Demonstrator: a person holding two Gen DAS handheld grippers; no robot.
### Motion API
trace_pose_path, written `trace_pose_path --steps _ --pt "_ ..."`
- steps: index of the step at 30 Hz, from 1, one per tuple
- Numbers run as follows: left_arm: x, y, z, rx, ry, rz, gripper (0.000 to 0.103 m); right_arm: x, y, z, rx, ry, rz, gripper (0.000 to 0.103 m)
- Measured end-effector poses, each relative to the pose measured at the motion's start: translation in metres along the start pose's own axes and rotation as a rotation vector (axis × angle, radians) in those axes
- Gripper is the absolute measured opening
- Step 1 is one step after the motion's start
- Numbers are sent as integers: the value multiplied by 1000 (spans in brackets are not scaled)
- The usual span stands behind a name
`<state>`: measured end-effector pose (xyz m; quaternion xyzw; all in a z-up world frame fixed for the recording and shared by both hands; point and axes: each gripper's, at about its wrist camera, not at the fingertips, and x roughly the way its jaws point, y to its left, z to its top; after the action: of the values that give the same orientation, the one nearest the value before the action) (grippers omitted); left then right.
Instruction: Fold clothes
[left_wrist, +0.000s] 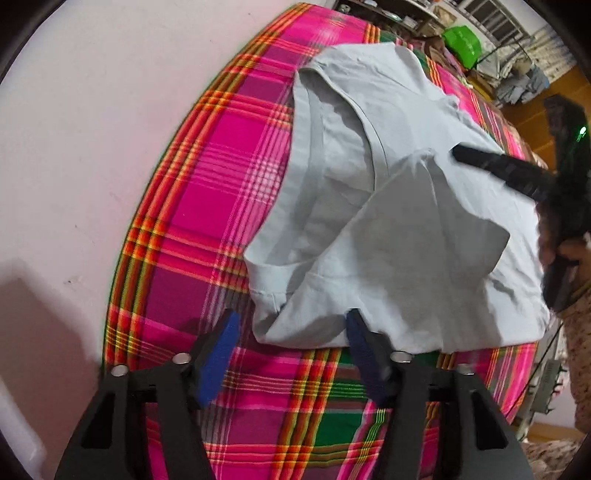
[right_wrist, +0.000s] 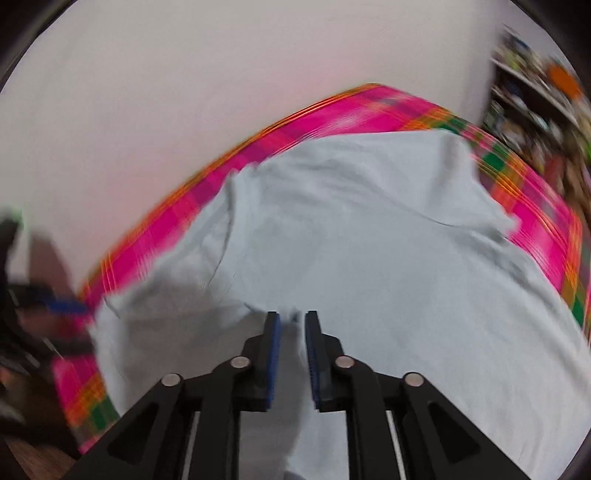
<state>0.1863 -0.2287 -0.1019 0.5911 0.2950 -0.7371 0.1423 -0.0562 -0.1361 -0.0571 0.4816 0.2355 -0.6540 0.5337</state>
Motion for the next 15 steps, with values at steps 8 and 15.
trace_pose_path --steps 8,15 --pt "-26 -8 15 58 -61 79 41 -59 -34 -62 119 -29 -102 19" --pt "-6 -65 72 262 -89 54 61 -64 -32 -127 191 47 -75 19"
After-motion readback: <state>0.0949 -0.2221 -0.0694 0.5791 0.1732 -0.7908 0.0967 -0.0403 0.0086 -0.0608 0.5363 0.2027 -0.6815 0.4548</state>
